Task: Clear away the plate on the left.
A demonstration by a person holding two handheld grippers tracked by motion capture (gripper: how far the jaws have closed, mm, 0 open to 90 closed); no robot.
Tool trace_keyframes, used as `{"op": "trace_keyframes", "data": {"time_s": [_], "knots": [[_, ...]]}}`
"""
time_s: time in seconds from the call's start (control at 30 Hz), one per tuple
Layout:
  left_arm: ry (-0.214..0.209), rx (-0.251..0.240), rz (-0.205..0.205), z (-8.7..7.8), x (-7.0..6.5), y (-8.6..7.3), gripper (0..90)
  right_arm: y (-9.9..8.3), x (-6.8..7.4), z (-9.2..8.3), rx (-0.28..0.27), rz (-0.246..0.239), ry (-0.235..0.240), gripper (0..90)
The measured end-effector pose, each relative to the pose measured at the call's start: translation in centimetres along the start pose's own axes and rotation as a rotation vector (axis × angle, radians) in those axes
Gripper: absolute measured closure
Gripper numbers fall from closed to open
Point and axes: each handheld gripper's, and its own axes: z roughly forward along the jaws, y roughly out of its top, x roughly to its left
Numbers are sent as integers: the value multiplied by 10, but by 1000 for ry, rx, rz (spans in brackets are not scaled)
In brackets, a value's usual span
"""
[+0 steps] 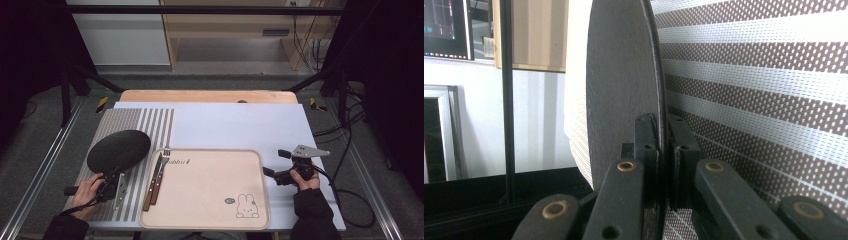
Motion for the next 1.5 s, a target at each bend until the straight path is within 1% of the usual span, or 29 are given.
{"op": "trace_keyframes", "data": {"time_s": [0.17,0.3,0.5,0.53,0.73,0.87,1.1,1.23,1.33,1.4,1.5], "knots": [[8,-3,-7,-7,5,2,854,0,0,-1,-3,1,1,3],[9,-4,-1,-14,9,6,853,0,0,-1,-4,2,1,3],[26,-28,1,-25,14,15,853,0,0,-1,-5,1,0,3],[29,-31,7,-27,15,17,853,0,0,-1,-5,1,0,3],[44,-67,16,-38,20,32,853,1,0,-2,-8,-1,0,3],[44,-93,22,-42,21,44,853,1,0,-2,-9,0,1,3],[39,-138,64,-49,22,68,853,1,0,-2,-9,0,2,3],[40,-175,60,-51,21,79,853,1,0,-2,-11,1,0,3],[32,-190,59,-52,21,86,853,1,0,-2,-11,0,1,3],[27,-195,69,-53,21,89,853,1,0,-2,-11,0,1,3],[20,-206,65,-53,20,95,852,1,0,-2,-9,0,2,3]]}}
